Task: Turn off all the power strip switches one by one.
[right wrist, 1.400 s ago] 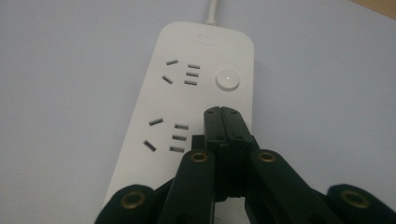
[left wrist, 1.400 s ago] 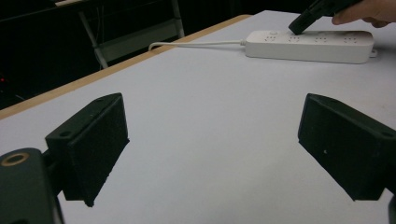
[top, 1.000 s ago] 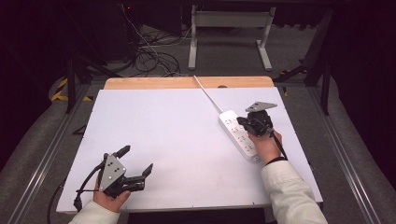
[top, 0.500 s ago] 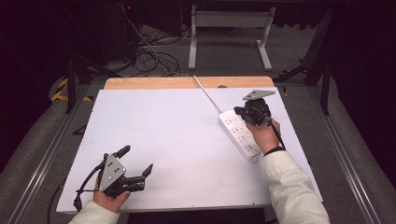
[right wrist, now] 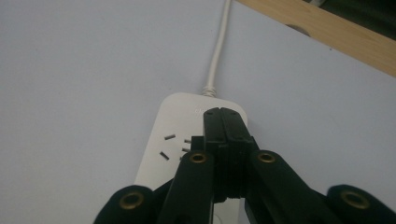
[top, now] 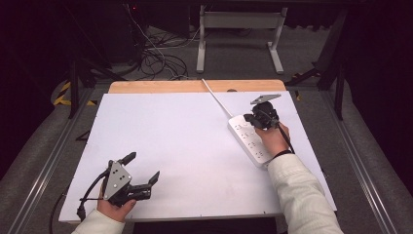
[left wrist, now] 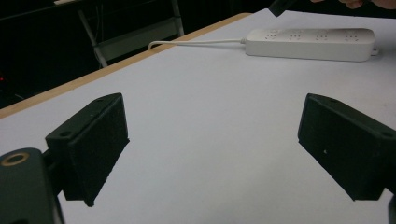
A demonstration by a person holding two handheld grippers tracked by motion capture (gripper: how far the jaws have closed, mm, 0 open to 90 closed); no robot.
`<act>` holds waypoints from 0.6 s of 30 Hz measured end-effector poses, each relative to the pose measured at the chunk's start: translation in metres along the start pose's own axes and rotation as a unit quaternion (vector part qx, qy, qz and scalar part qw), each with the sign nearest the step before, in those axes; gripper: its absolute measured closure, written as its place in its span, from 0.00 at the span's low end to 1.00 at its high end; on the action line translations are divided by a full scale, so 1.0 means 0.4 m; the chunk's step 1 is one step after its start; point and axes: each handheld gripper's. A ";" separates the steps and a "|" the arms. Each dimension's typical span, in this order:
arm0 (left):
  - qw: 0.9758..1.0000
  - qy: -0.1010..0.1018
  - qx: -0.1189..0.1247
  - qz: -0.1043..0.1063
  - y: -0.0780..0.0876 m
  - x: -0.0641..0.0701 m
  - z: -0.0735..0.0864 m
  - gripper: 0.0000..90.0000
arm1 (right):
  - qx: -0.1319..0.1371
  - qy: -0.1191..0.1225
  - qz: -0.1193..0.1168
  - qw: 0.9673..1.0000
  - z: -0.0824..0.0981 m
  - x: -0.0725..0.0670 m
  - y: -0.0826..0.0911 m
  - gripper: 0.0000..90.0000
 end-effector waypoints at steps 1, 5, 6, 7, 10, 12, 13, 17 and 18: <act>1.000 0.000 0.000 0.000 0.000 0.000 0.000 0.10 | -0.004 -0.002 0.000 1.000 0.001 0.000 -0.004 1.00; 1.000 0.000 0.000 0.000 0.000 -0.001 0.000 0.10 | -0.011 -0.001 0.000 1.000 0.003 0.001 -0.016 1.00; 1.000 0.000 0.000 0.000 0.000 -0.001 0.000 0.10 | -0.013 -0.002 0.000 1.000 0.004 0.001 -0.019 1.00; 1.000 0.000 -0.001 0.000 0.000 -0.001 0.000 0.10 | -0.016 0.000 0.000 1.000 0.004 0.001 -0.021 1.00; 1.000 0.000 -0.001 0.001 -0.001 -0.001 0.000 0.10 | -0.025 0.000 0.000 1.000 0.007 0.002 -0.031 1.00; 1.000 0.000 -0.001 0.000 -0.001 -0.001 0.000 0.10 | -0.028 -0.002 0.000 1.000 0.009 0.003 -0.035 1.00; 1.000 0.001 -0.001 0.001 -0.001 -0.001 0.000 0.10 | -0.031 -0.003 0.000 1.000 0.009 0.004 -0.037 1.00; 1.000 -0.002 -0.002 0.000 -0.001 -0.002 0.000 0.10 | -0.035 -0.003 0.001 0.999 0.010 0.005 -0.040 1.00; 1.000 -0.001 -0.001 0.000 -0.001 -0.002 0.000 0.10 | -0.036 -0.002 0.002 0.999 0.011 0.005 -0.041 1.00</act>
Point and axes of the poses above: each handheld gripper's, and its own axes: y roughly backward along the jaws, z roughly out of its underside, x roughly to its right, and after that the axes turned 5 degrees about -y, right-handed
